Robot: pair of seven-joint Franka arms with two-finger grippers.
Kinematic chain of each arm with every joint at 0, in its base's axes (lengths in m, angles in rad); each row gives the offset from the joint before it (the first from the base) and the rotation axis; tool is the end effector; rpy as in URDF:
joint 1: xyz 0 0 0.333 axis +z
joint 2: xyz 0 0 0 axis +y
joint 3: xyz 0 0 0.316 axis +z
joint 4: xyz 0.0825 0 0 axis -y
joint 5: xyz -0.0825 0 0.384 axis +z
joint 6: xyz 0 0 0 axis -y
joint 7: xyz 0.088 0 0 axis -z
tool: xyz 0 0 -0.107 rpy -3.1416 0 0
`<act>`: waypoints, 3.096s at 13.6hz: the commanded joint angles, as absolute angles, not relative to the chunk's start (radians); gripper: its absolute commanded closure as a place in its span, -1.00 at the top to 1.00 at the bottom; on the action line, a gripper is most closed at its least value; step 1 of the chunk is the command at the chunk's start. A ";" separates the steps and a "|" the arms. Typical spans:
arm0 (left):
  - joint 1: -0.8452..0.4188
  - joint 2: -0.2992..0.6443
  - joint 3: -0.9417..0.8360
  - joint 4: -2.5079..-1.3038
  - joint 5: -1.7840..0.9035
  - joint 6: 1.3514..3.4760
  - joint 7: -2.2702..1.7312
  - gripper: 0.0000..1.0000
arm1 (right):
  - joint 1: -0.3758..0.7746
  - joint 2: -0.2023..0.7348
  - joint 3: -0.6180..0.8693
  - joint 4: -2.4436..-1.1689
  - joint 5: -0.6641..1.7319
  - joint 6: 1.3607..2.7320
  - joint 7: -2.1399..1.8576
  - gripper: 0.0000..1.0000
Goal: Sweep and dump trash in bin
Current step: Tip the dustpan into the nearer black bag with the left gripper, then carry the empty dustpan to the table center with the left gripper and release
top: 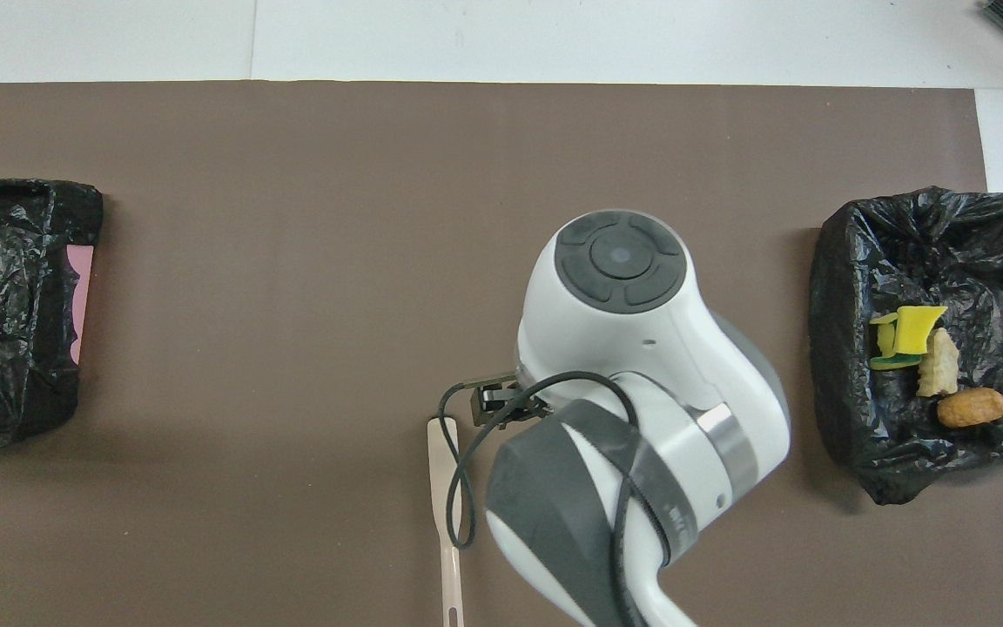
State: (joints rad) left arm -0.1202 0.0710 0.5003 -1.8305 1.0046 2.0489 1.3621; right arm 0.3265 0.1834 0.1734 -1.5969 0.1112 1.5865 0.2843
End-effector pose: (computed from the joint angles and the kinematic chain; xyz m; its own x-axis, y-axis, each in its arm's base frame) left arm 0.5466 0.2599 0.5334 0.1482 -0.5630 -0.8130 -0.9888 -0.1003 -0.1108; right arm 0.5218 0.2900 0.5101 0.9532 0.2058 -0.2216 0.1924 -0.9780 -0.0809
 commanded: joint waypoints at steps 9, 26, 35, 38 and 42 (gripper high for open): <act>-0.140 -0.001 0.276 -1.776 1.178 1.660 1.272 -1.00 | -0.043 0.167 0.184 -1.578 0.071 1.604 -0.074 1.00; -0.138 0.038 -0.101 -1.764 0.106 1.598 0.062 -1.00 | -0.166 0.028 0.218 -1.578 -0.014 1.573 0.052 1.00; -0.138 0.314 -0.390 -1.729 0.071 1.985 -0.436 -1.00 | -0.166 0.006 0.218 -1.585 0.002 1.545 0.077 1.00; -0.153 0.348 -0.419 -1.727 0.071 2.005 -0.436 -1.00 | -0.170 0.006 0.216 -1.583 0.002 1.554 0.078 1.00; -0.156 0.374 -0.437 -1.727 0.058 2.022 -0.436 -1.00 | -0.181 0.008 0.216 -1.583 0.002 1.554 0.078 1.00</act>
